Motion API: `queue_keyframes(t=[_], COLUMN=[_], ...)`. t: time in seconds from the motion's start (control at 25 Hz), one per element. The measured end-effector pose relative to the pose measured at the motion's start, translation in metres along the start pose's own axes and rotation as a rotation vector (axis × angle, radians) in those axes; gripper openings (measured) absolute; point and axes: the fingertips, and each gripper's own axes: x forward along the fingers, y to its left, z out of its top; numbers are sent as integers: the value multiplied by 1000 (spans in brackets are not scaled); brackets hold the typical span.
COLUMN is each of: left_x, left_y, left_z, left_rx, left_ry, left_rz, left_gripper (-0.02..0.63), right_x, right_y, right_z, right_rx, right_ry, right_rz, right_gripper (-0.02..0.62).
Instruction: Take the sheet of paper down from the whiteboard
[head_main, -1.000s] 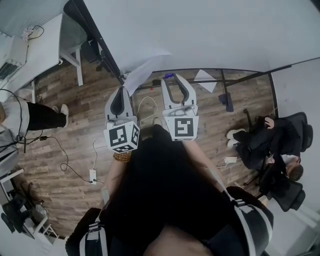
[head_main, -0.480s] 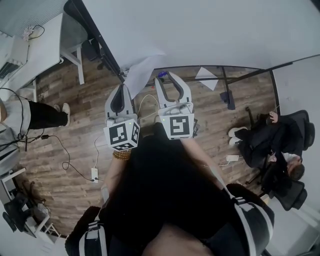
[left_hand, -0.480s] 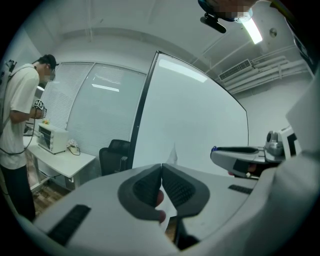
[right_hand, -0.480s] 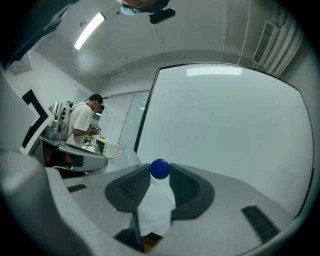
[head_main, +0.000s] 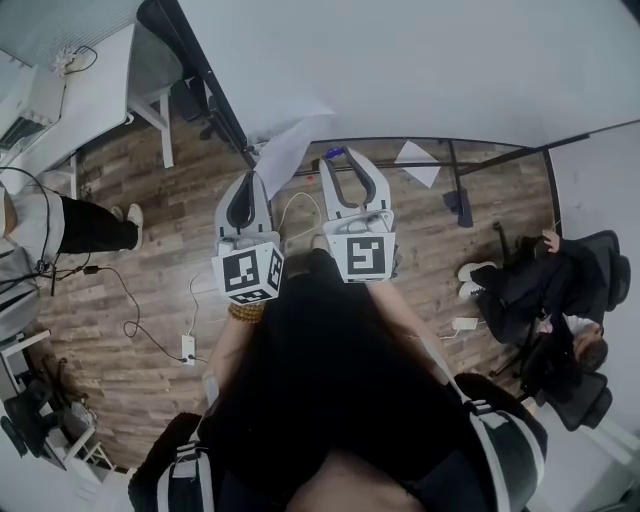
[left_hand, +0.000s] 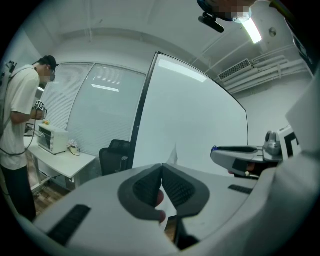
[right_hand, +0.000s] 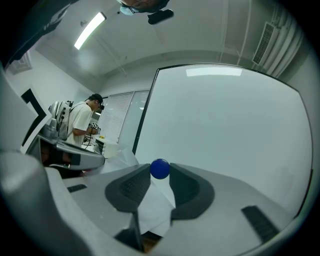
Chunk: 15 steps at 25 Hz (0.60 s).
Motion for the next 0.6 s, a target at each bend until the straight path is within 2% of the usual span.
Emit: queue_keyframes(t=[0.6], left_x=[-2], left_y=[2], left_z=[8], left_rx=[10], left_ry=[-16], left_rz=[6], left_gripper=[12], right_x=[1], right_y=[-2], right_z=[2], right_rx=[3], right_ry=[1], right_rz=[-13], right_gripper=[118])
